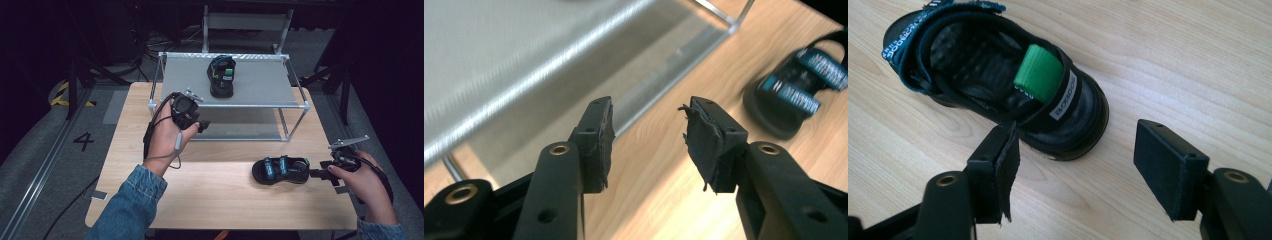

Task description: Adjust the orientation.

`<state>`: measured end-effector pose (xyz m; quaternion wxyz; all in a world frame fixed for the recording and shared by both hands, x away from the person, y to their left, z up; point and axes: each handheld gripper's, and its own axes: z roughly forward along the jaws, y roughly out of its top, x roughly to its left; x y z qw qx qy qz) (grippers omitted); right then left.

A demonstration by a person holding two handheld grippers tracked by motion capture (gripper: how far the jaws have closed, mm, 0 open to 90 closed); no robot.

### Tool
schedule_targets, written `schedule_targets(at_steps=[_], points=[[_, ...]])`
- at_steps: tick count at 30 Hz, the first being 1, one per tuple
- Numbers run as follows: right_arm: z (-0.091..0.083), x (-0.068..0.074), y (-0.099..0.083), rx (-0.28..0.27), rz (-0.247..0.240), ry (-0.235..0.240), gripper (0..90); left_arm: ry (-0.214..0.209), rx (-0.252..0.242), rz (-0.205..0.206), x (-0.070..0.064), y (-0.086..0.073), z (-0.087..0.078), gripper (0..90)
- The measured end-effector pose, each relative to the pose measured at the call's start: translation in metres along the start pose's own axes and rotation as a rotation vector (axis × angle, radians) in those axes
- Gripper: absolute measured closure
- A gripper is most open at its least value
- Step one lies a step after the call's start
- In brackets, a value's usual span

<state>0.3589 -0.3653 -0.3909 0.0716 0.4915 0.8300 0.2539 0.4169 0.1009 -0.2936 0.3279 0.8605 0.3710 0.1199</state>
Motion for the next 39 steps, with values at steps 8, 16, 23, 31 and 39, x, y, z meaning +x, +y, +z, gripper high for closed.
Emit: schedule_targets(at_steps=[8, 16, 23, 31, 39], points=[[0.003, 0.004, 0.012, -0.033, -0.03, 0.017, 37.2, 0.006, 0.083, 0.014, 0.005, -0.027, 0.01, 48.0], [0.007, 0.008, 0.022, -0.046, -0.047, 0.024, 38.0, 0.008, 0.138, 0.026, 0.007, -0.052, 0.021, 45.9], [0.008, 0.01, 0.028, -0.027, -0.031, -0.007, 59.1, 0.013, 0.19, 0.011, 0.012, -0.076, 0.033, 44.3], [0.001, 0.012, 0.029, -0.026, -0.021, -0.008, 83.2, 0.021, 0.19, -0.039, 0.018, -0.103, 0.039, 43.5], [-0.005, 0.02, 0.025, -0.025, -0.018, -0.007, 85.7, 0.026, 0.219, -0.054, 0.02, -0.116, 0.034, 42.6]])
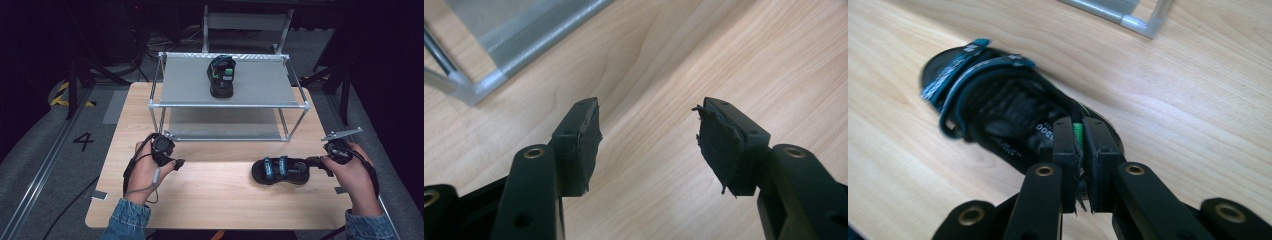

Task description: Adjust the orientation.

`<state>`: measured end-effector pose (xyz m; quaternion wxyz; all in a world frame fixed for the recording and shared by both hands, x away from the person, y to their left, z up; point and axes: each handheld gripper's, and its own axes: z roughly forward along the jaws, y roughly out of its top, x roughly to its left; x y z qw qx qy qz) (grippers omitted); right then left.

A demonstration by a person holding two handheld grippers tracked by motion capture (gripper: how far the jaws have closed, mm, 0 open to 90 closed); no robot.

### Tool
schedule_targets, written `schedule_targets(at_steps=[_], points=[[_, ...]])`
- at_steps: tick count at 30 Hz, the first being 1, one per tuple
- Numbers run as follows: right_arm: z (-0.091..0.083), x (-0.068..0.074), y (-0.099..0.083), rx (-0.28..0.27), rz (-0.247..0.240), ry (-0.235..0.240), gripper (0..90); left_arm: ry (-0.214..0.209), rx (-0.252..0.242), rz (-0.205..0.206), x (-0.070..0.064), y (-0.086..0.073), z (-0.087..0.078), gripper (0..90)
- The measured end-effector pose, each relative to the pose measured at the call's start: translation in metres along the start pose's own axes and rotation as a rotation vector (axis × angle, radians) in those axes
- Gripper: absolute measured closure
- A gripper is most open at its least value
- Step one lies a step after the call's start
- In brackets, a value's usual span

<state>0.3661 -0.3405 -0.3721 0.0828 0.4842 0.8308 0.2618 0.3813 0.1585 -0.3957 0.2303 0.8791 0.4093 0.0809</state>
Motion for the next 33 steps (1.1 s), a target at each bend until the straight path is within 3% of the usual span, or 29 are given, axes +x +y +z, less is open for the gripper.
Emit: schedule_targets(at_steps=[3, 7, 11, 22, 26, 29, 33], points=[[-0.008, 0.012, -0.003, 0.01, -0.009, 0.025, 85.6, -0.005, -0.01, -0.01, 0.004, -0.003, -0.002, 41.8], [-0.013, 0.025, -0.006, 0.036, -0.022, 0.046, 85.6, -0.055, -0.017, -0.029, 0.007, -0.002, 0.0, 40.3], [-0.016, 0.043, -0.01, 0.057, -0.052, 0.083, 85.4, -0.066, 0.004, -0.018, 0.008, 0.001, 0.006, 40.2], [-0.001, 0.083, -0.012, 0.087, -0.161, 0.184, 82.8, -0.073, 0.018, 0.0, 0.004, 0.011, 0.014, 39.5], [0.007, 0.091, -0.012, 0.095, -0.178, 0.224, 82.0, -0.074, 0.01, -0.021, 0.01, 0.009, 0.01, 38.9], [0.01, 0.093, -0.014, 0.101, -0.177, 0.229, 81.0, -0.062, 0.018, -0.025, 0.016, 0.009, 0.009, 37.7], [0.005, 0.092, -0.019, 0.094, -0.166, 0.229, 70.5, -0.048, 0.053, -0.027, 0.02, 0.009, 0.012, 34.4]])
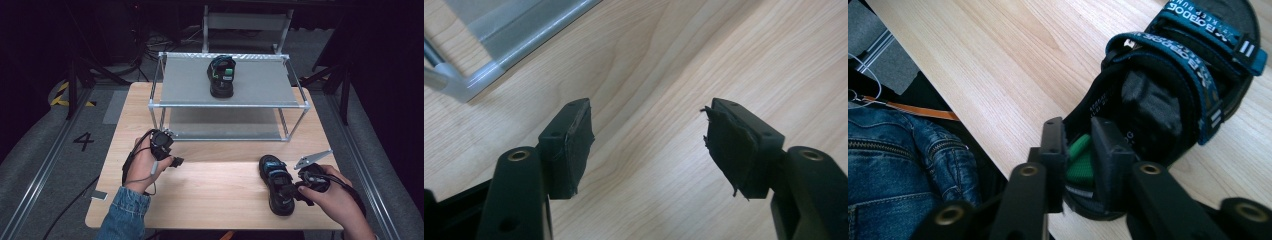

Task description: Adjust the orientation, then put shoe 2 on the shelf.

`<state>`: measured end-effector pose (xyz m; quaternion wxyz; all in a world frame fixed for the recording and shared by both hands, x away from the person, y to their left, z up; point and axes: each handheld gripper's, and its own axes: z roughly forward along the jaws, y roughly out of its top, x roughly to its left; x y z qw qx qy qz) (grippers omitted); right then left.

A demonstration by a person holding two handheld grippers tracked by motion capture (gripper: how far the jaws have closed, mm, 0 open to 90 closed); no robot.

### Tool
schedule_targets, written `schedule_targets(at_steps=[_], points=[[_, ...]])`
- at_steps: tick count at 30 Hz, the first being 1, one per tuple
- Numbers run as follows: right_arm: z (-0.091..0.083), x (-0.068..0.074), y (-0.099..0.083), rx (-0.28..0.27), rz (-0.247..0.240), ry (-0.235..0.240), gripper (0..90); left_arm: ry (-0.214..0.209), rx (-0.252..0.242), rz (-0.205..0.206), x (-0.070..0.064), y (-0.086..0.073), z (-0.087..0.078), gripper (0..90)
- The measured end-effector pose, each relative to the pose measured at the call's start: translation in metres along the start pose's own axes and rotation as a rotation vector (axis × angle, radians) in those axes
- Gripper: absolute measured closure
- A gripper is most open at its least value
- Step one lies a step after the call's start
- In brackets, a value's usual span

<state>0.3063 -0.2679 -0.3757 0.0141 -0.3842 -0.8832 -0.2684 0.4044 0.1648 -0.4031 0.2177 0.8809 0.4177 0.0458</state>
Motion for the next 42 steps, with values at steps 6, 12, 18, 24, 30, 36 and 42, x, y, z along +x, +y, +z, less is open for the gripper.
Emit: schedule_targets(at_steps=[6, 12, 18, 24, 30, 36, 42], points=[[-0.011, -0.001, -0.005, -0.09, -0.003, -0.032, 49.7, 0.011, 0.009, 0.002, 0.003, 0.0, 0.001, 30.3], [-0.016, -0.009, -0.004, -0.161, -0.029, -0.094, 43.4, 0.04, 0.004, 0.013, 0.005, -0.002, 0.0, 28.6], [-0.013, -0.02, -0.003, -0.168, -0.03, -0.17, 41.6, 0.044, -0.004, 0.003, 0.007, -0.009, -0.003, 28.4], [-0.001, -0.028, 0.005, -0.142, -0.047, -0.172, 40.3, 0.054, 0.005, -0.02, 0.011, -0.019, -0.005, 28.2], [0.015, -0.033, 0.011, -0.105, -0.086, -0.19, 38.0, 0.062, 0.008, -0.035, 0.014, -0.027, -0.008, 28.2], [0.029, -0.036, 0.017, -0.052, -0.116, -0.193, 41.4, 0.063, 0.011, -0.05, 0.017, -0.035, -0.009, 28.2], [0.032, -0.039, 0.019, -0.015, -0.169, -0.21, 63.2, 0.067, 0.01, -0.056, 0.017, -0.039, -0.01, 28.4]])
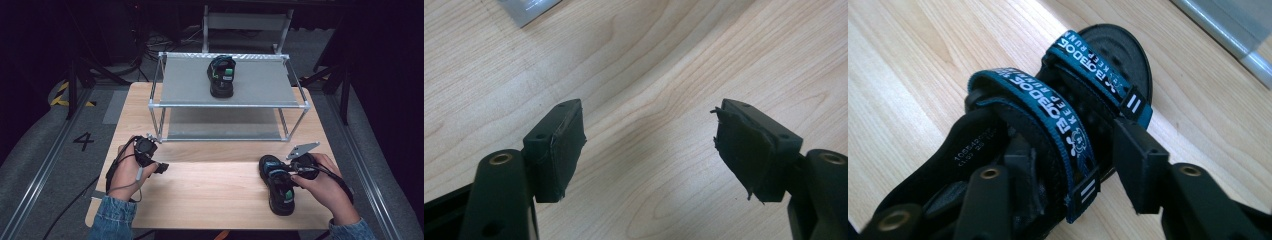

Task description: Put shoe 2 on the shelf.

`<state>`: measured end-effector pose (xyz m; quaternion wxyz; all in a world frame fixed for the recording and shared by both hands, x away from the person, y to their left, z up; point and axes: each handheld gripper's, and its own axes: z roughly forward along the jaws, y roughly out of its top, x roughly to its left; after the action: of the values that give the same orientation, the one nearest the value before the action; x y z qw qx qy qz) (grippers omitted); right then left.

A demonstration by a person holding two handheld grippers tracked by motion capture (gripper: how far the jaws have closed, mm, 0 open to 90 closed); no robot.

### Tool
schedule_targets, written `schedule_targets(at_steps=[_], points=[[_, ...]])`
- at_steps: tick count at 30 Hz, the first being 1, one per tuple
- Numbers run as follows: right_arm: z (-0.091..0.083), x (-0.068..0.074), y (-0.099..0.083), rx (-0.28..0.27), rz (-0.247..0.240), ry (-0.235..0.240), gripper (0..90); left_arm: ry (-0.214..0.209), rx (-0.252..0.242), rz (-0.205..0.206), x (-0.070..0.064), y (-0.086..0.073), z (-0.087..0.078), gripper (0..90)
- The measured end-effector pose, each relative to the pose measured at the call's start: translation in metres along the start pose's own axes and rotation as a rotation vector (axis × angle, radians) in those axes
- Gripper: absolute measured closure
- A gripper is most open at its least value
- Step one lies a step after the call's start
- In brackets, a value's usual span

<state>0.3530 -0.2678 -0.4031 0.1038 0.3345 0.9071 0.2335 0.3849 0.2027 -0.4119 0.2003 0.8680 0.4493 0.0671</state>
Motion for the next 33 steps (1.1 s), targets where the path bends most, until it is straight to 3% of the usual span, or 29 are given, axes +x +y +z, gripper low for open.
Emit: schedule_targets(at_steps=[2, 7, 12, 23, 33], points=[[-0.001, -0.002, 0.0, -0.006, -0.001, 0.026, 68.6, -0.006, 0.002, 0.001, -0.001, 0.0, 0.0, 28.4], [-0.003, -0.002, 0.001, -0.001, -0.025, 0.05, 70.6, -0.008, -0.01, 0.006, -0.002, 0.0, -0.003, 28.5], [-0.008, -0.002, 0.004, -0.007, -0.015, 0.073, 70.4, -0.007, -0.013, 0.0, 0.001, -0.002, -0.006, 28.5], [-0.03, -0.007, 0.026, -0.041, 0.013, 0.082, 69.9, 0.003, -0.015, -0.006, 0.007, -0.007, -0.01, 26.9], [-0.055, -0.013, 0.05, -0.033, 0.036, 0.077, 69.6, -0.009, 0.003, -0.009, 0.015, -0.01, -0.009, 23.2]])
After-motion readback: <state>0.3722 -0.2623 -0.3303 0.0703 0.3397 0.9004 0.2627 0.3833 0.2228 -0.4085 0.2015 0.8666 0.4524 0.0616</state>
